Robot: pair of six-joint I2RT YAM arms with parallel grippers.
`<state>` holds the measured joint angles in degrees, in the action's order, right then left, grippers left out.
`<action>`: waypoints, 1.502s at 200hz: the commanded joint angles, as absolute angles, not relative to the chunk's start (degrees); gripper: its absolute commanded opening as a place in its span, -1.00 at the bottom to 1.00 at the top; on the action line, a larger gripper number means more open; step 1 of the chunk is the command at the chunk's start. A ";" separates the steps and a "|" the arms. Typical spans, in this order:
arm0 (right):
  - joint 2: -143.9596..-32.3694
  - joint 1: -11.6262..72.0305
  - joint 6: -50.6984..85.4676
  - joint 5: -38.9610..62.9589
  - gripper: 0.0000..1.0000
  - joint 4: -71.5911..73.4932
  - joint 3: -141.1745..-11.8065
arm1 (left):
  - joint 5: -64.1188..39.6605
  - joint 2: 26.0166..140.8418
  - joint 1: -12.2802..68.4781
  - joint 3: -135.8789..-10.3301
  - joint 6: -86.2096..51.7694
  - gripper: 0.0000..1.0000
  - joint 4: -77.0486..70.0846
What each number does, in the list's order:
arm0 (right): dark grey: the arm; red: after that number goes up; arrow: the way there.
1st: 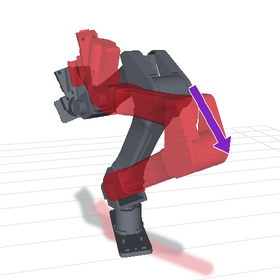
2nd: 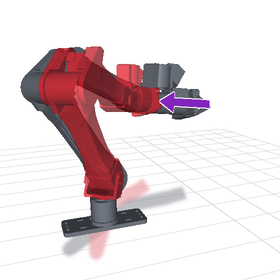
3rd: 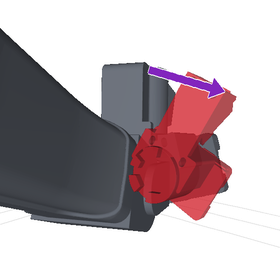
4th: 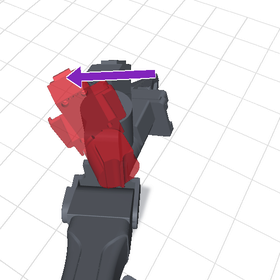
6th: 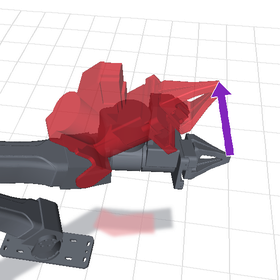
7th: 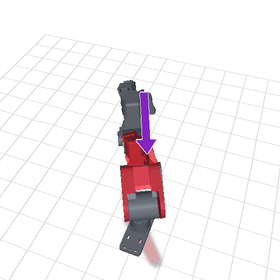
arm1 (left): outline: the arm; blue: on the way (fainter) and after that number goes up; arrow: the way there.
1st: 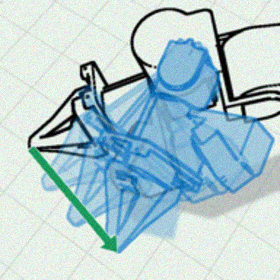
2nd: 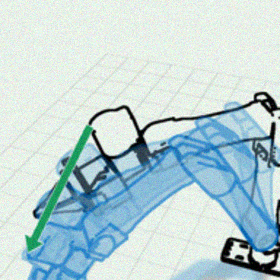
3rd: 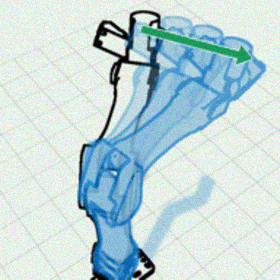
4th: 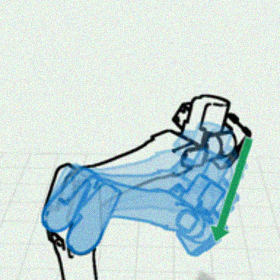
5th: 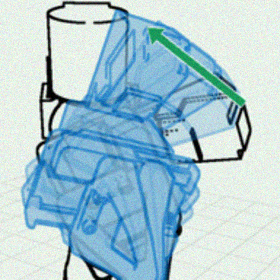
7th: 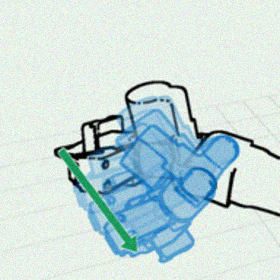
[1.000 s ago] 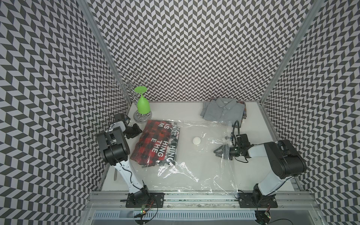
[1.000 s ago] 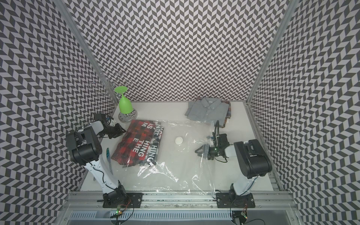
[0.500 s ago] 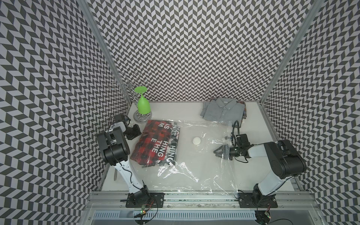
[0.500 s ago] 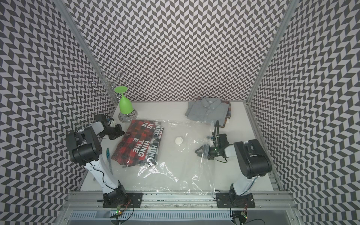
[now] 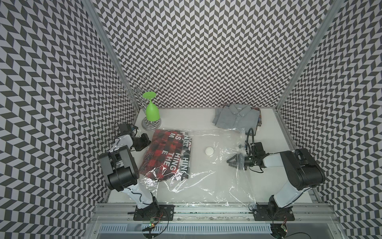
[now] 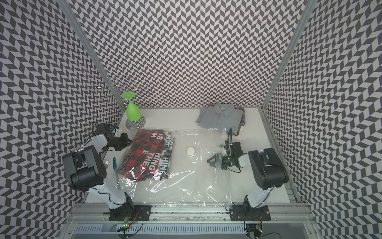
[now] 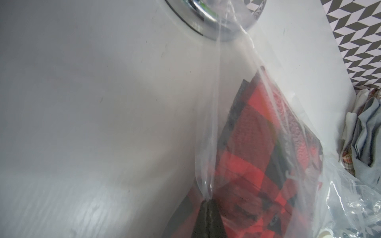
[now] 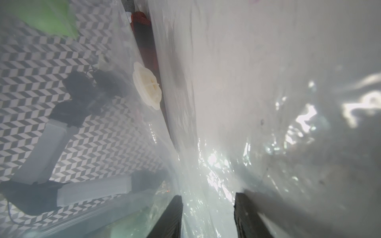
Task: Take the shirt out of the vacuum bag
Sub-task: Adjust the vacuum bag at the center of the board.
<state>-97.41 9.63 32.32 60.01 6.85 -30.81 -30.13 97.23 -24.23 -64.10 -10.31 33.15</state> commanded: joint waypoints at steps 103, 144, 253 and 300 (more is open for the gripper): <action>-96.25 11.17 33.99 60.73 -0.12 9.10 -34.57 | -32.21 75.19 -14.08 -65.12 -19.15 -1.00 40.64; -97.11 11.84 35.10 60.47 -0.12 9.87 -36.41 | -32.09 71.79 -9.08 -68.56 -24.03 -1.00 39.85; -99.87 11.26 36.83 60.30 -0.03 14.41 -36.79 | -35.62 71.54 0.53 -83.87 -36.16 -1.00 35.59; -99.45 8.17 34.99 60.53 0.04 12.67 -36.13 | -38.75 70.42 0.79 -87.66 -39.88 -1.00 34.30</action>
<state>-99.24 10.04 36.45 60.07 11.05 -36.84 -34.98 73.38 0.36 -82.83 -37.28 39.00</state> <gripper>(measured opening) 0.508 0.047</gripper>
